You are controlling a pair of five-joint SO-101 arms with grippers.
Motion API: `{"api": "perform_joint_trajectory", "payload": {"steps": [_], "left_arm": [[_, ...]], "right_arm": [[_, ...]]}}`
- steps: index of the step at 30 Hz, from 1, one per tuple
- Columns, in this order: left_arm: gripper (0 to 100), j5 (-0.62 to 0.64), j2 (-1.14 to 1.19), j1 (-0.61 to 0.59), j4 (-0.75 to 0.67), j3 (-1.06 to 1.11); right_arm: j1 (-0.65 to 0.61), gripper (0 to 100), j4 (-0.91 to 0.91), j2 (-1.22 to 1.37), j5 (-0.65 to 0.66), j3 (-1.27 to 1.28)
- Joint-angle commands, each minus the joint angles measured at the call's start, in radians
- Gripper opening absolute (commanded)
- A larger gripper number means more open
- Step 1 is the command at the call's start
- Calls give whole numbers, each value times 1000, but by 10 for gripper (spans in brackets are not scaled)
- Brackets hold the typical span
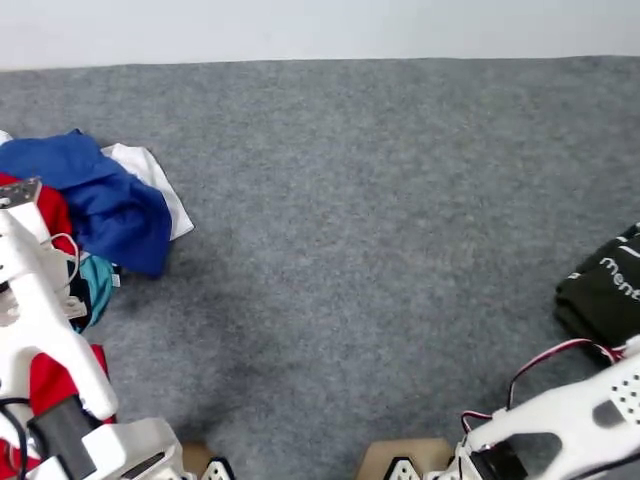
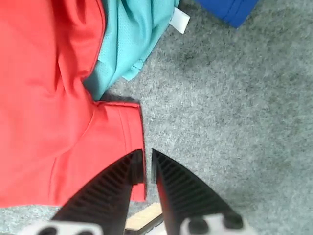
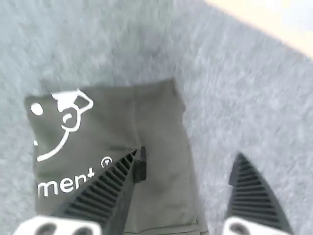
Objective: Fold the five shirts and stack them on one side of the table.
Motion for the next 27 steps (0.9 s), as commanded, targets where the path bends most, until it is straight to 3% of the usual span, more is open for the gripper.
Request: {"api": "perform_joint_trajectory", "payload": {"steps": [1,3,10,21,27], "left_arm": [[47,8,-51,5,23,-5],[47,8,-51,5,25,-4],[47,8,-51,5,23,1],[47,8,-51,3,21,5],[47,8,-51,5,6,5]], "right_arm": [[-53,73,41,-188,75,-17],[-81,4,42,-271,140,31],[-140,8,42,-596,163,387],[-317,9,18,-1210,150,1303],[-364,9,-183,-1455,127,1807]]}}
